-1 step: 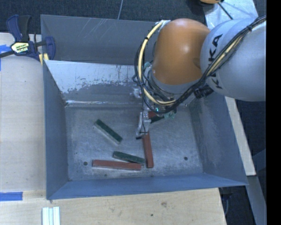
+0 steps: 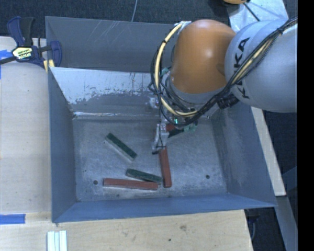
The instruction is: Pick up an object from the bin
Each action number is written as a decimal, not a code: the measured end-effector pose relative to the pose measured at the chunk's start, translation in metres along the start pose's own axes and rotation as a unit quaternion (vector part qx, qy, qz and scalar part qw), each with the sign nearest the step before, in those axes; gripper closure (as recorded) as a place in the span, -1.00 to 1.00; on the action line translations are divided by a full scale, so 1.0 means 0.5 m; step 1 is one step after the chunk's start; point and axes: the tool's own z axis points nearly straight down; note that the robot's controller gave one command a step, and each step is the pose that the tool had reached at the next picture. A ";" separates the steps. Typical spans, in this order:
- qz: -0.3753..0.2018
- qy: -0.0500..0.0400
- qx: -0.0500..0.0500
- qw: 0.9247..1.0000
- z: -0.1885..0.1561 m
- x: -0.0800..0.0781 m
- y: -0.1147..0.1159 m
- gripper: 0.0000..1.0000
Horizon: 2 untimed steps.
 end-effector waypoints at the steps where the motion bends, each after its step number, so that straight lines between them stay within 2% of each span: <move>1: -0.061 -0.004 0.000 0.998 0.020 -0.005 -0.014 -1.00; 2: -0.181 -0.003 0.000 0.983 0.096 0.087 -0.030 -1.00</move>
Offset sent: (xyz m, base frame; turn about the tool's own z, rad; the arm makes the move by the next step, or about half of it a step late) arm -0.0945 -0.0118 -0.0790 -0.2753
